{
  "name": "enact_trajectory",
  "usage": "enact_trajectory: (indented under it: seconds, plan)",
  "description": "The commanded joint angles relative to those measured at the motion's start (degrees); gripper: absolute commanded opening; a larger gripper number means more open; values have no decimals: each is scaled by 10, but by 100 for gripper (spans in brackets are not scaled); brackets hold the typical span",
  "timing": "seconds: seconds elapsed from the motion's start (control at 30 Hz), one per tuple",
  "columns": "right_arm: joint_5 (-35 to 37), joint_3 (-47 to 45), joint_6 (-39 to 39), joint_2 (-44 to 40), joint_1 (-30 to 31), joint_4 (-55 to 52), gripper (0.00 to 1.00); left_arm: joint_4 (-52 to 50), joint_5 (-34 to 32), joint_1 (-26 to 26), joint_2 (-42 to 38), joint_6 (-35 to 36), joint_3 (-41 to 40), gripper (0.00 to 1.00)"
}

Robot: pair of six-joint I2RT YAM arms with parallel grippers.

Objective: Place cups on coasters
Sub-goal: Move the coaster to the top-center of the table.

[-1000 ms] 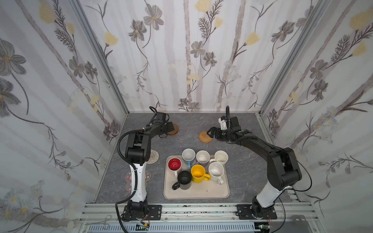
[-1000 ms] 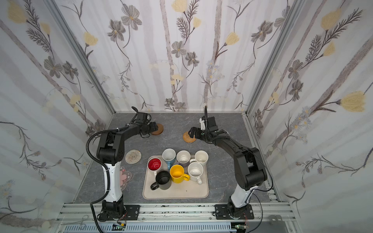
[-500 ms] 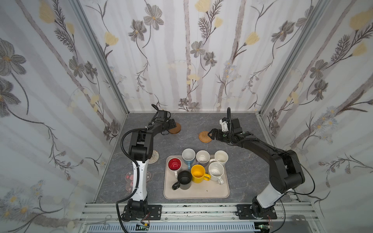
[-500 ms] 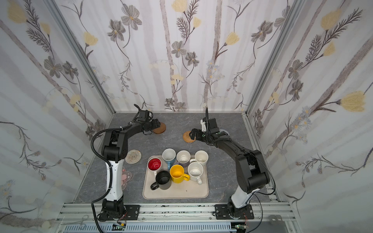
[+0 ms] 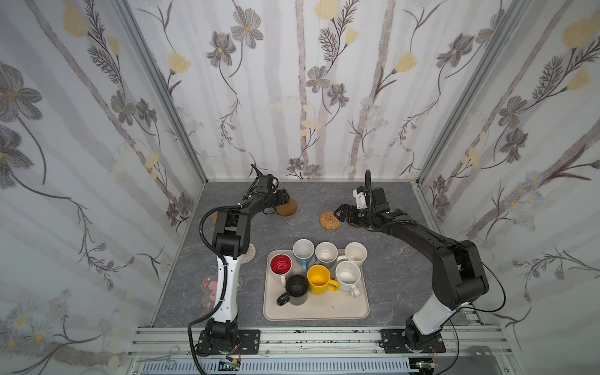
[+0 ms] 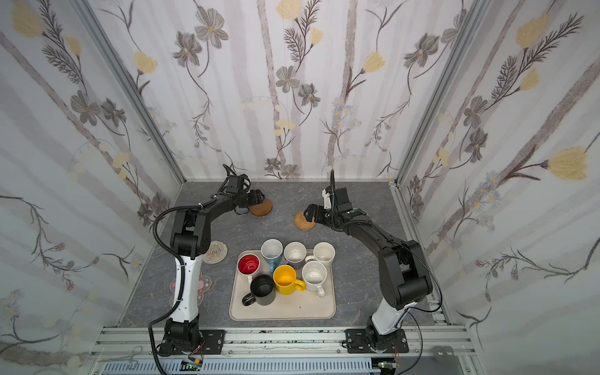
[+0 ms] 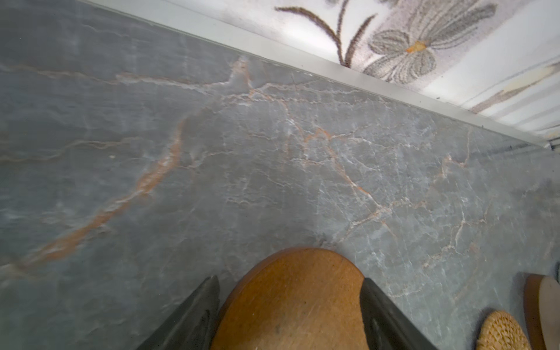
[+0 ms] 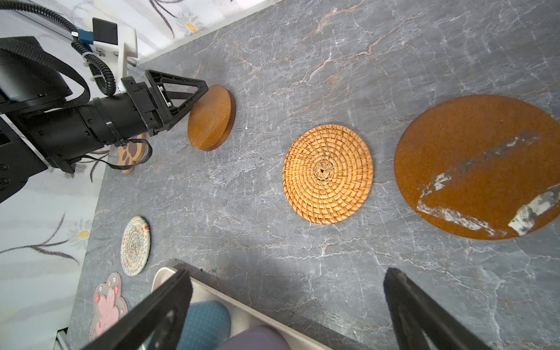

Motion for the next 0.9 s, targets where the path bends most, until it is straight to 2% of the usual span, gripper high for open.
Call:
enact_trajectory:
  seconds: [0.0, 0.23, 0.57, 0.77, 0.87]
  plan:
    - [6, 3, -5, 5, 0, 9, 100, -19, 30, -5, 0, 33, -7, 74]
    - [2, -3, -4, 3, 1, 13, 100, -18, 21, -29, -22, 40, -42, 73]
    - [-6, -30, 1, -10, 0, 36, 100, -13, 6, -96, -33, 54, -62, 72]
    - [-6, -44, 1, -19, 1, 44, 100, -13, 1, -105, -41, 47, -67, 72]
    - [-6, -42, -1, -19, 1, 44, 100, -13, -15, -106, -58, 40, -66, 76]
